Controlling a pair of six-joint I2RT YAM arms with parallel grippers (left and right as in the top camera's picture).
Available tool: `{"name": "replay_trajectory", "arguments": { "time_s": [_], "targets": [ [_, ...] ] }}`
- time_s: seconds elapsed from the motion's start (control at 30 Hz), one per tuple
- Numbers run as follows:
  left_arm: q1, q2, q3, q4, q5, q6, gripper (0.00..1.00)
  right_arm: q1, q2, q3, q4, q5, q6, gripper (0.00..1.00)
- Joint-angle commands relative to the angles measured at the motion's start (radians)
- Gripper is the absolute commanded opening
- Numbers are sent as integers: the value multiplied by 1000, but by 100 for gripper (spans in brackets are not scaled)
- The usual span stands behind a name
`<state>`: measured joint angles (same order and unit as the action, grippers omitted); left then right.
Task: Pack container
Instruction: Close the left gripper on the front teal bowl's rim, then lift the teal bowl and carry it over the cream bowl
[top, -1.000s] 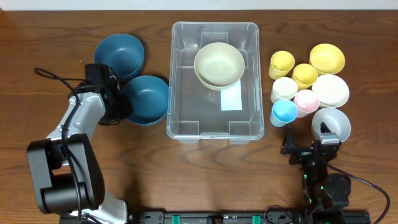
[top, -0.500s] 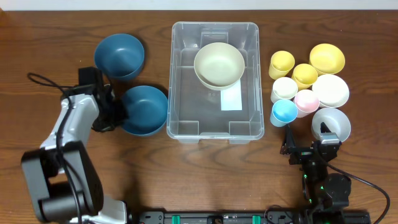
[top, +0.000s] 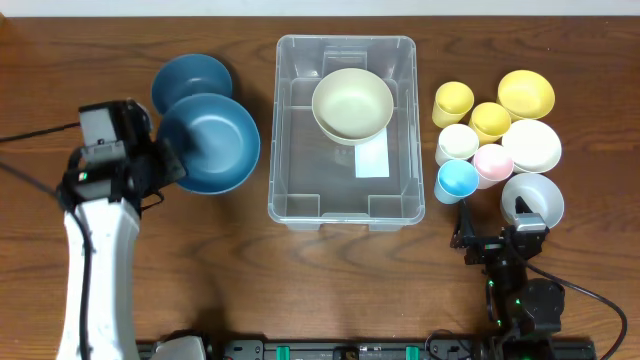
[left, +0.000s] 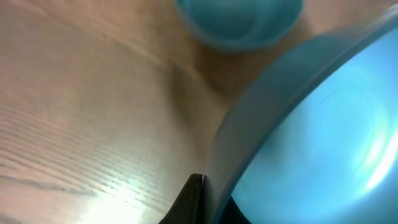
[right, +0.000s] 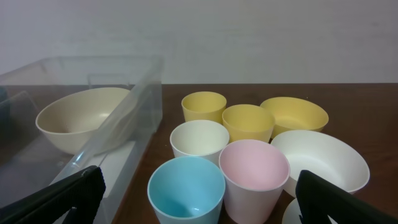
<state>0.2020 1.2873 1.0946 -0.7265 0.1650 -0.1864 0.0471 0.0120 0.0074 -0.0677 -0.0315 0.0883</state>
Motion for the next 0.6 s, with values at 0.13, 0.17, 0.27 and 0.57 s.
{"name": "replay_trajectory", "arguments": {
  "time_s": [0.13,0.17,0.27,0.57],
  "targets": [
    [-75,-95,58,49,4,-74,6,-8,-6,-2,-3,-11,12,99],
    [-94,-93,76,47,4,-74,6,-8,-6,-2,-3,-10,12,99],
    [-166,-83,146,47,4,-79,6,-8,-6,-2,-3,-10,12,99],
    [-388,51,410,49,3,-109,6,-8,-6,-2,-3,-10,12,99]
  ]
}}
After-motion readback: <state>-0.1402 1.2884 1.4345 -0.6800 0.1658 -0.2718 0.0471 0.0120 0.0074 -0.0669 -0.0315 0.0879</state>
